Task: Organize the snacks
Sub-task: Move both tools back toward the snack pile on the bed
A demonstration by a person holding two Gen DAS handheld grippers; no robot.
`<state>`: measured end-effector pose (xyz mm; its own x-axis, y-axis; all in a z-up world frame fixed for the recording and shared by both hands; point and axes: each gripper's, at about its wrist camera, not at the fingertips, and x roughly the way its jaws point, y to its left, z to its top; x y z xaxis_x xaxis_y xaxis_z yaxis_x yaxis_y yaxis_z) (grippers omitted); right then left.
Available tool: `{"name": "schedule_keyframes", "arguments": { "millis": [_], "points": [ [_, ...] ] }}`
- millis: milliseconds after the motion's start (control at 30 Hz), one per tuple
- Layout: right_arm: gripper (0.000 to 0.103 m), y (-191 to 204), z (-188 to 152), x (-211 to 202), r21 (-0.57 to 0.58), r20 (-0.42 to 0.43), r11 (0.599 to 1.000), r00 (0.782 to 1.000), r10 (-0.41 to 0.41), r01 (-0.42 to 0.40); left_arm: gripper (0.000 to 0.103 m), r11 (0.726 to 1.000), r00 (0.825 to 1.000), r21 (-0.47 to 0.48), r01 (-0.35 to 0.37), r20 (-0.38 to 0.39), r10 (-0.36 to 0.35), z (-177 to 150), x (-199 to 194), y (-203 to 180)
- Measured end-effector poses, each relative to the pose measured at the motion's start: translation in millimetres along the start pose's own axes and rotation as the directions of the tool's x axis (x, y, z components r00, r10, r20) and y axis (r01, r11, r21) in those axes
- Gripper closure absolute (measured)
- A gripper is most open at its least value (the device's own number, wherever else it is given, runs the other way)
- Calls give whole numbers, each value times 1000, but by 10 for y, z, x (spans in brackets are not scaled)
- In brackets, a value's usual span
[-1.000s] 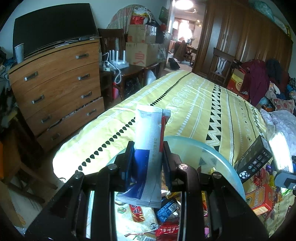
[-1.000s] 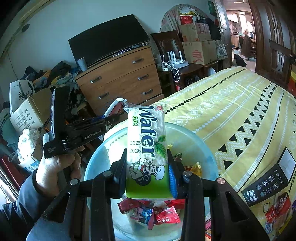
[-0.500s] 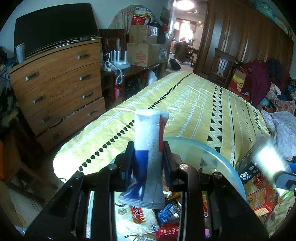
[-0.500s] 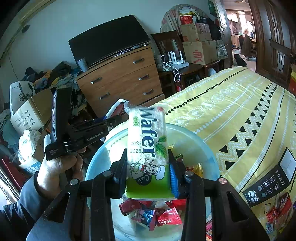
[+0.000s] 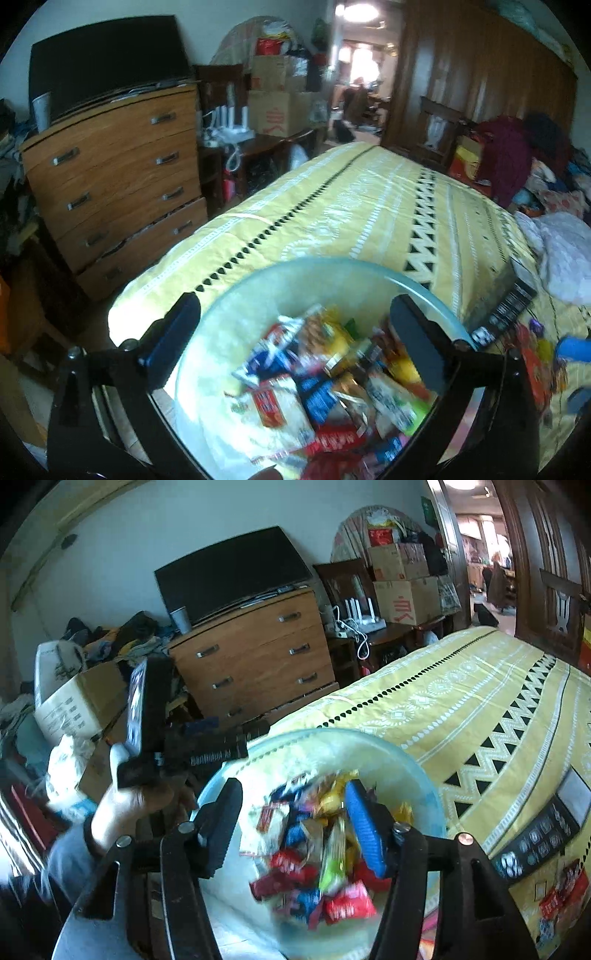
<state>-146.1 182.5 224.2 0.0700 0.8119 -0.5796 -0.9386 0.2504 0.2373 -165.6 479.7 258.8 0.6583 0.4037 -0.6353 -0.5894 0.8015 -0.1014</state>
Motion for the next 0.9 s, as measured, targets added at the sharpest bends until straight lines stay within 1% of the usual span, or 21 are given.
{"name": "schedule_keyframes", "arguments": {
  "millis": [100, 133, 167, 200, 233, 267, 300, 333, 367, 400, 433, 500, 567, 600, 667, 700, 733, 800, 833, 900],
  "points": [
    [40, 3, -598, -264, 7, -20, 999, 999, -42, 42, 0, 999, 999, 21, 40, 6, -40, -264, -226, -153],
    [40, -25, -949, -376, 29, -58, 997, 995, -76, 78, 0, 998, 998, 25, 55, 8, -55, -355, -294, -208],
    [40, -58, -1222, -465, 52, -92, 994, 991, -96, 101, 0, 996, 997, 34, 81, 7, -81, -462, -362, -287],
    [40, -86, -1414, -530, 71, -115, 990, 987, -113, 122, 0, 993, 994, 45, 105, 5, -105, -602, -437, -382],
    [40, -149, -1772, -662, 122, -155, 977, 976, -153, 172, 0, 989, 990, 58, 138, 1, -138, -754, -510, -488],
    [40, -188, -1945, -728, 153, -173, 969, 971, -164, 192, 0, 983, 985, 68, 171, -5, -171, -849, -557, -578],
    [40, -244, -2183, -818, 200, -202, 957, 964, -170, 211, 0, 971, 974, 74, 225, -14, -225, -984, -611, -704],
    [40, -309, -2461, -931, 258, -238, 935, 954, -184, 244, 0, 957, 959, 66, 283, -22, -282, -1093, -651, -819],
    [40, -348, -2629, -1012, 299, -256, 917, 948, -191, 265, 0, 930, 932, 51, 363, -29, -362, -1202, -685, -941],
    [40, -362, -2730, -1063, 321, -261, 908, 946, -190, 270, 0, 894, 894, 30, 447, -36, -446, -1297, -711, -1075],
    [40, -361, -2865, -1156, 348, -262, 898, 947, -184, 271, 0, 852, 851, 15, 524, -51, -522, -1371, -734, -1222],
    [40, -323, -2960, -1280, 361, -252, 890, 948, -193, 277, 0, 800, 800, 32, 599, -72, -595, -1453, -821, -1464],
    [40, -236, -2971, -1445, 346, -217, 894, 951, -221, 287, 0, 771, 775, 83, 632, -47, -630, -1472, -991, -1651],
    [40, -161, -2954, -1551, 339, -187, 896, 954, -234, 287, 0, 746, 751, 103, 658, -19, -660, -1467, -1105, -1710],
    [40, -63, -2915, -1748, 322, -139, 900, 955, -261, 293, 0, 706, 711, 130, 696, 10, -703, -1444, -1304, -1813],
    [39, -37, -2875, -1803, 317, -123, 901, 954, -272, 298, 0, 693, 698, 141, 707, 16, -716, -1432, -1378, -1847],
    [39, 16, -2885, -1888, 312, -104, 901, 953, -283, 301, 0, 685, 691, 153, 712, 22, -723, -1427, -1452, -1877],
    [37, 74, -2888, -1957, 314, -85, 900, 953, -291, 303, 0, 678, 686, 161, 717, 13, -728, -1446, -1544, -1909],
    [37, 95, -2932, -1987, 323, -79, 897, 953, -292, 302, 0, 680, 689, 164, 715, 6, -725, -1455, -1565, -1919],
    [37, 123, -2989, -1999, 336, -79, 895, 955, -285, 294, 0, 693, 706, 184, 697, -3, -708, -1519, -1628, -1959]
  ]
}}
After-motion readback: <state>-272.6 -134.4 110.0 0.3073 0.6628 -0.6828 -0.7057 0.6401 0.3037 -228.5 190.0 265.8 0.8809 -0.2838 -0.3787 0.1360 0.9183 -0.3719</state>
